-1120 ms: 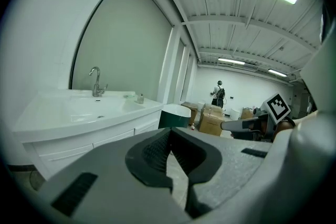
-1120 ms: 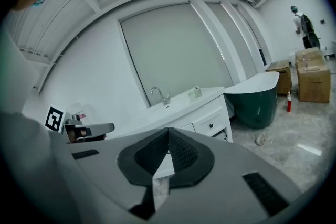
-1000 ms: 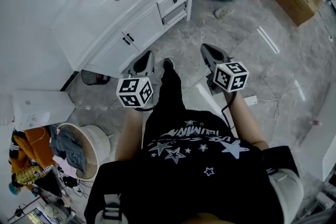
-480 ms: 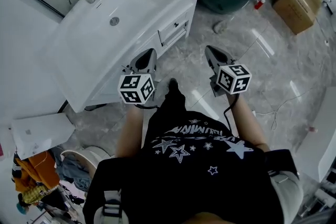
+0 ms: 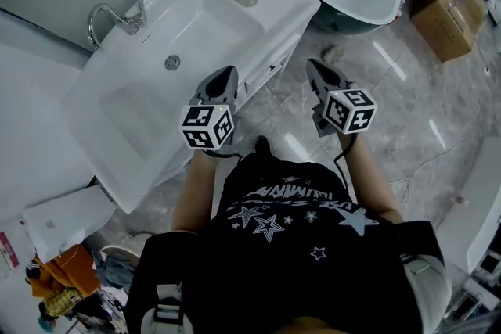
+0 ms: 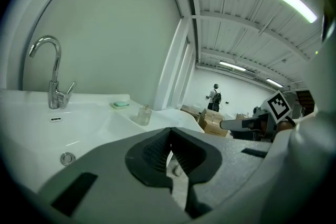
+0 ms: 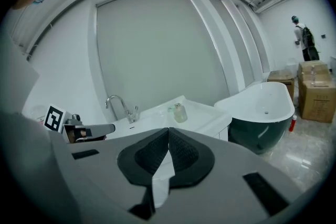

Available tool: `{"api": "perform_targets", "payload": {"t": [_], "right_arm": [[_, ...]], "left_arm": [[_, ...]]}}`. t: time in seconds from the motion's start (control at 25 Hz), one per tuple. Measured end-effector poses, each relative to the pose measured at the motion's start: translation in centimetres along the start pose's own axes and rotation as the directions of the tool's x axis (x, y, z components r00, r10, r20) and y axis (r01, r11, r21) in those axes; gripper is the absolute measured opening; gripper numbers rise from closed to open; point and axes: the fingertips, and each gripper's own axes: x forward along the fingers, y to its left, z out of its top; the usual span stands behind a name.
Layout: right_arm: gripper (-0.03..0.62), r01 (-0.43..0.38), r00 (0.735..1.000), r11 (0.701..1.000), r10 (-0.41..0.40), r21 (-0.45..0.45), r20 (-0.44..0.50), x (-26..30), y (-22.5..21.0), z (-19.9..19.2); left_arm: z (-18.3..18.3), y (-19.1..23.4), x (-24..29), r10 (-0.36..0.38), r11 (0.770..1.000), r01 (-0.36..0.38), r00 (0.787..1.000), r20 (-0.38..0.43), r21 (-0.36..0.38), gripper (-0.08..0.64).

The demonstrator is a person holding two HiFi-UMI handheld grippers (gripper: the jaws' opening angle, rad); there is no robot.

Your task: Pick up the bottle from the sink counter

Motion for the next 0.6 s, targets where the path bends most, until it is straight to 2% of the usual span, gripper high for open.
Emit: {"api": "perform_targets", "payload": {"t": [0.36, 0.48, 0.6], "right_arm": [[0.006, 0.0, 1.0, 1.0, 0.0, 0.007, -0.019, 4.4, -3.5, 2.0], [0.006, -0.037, 0.999, 0.999, 0.037, 0.001, -0.03, 6.2, -4.3, 2.7], [0.006, -0.109, 0.993, 0.994, 0.107, -0.022, -0.054, 9.4, -5.1, 4.2]], "left_arm": [[0.9, 2.0, 5.3, 0.003, 1.0, -0.003, 0.999, -0.034, -0.011, 0.008], [1.2, 2.3, 6.8, 0.026, 1.0, -0.027, 0.999, -0.028, -0.015, 0.008], [2.5, 3.4, 8.7, 0.079, 0.997, -0.079, 0.997, 0.004, -0.016, 0.009]]}}
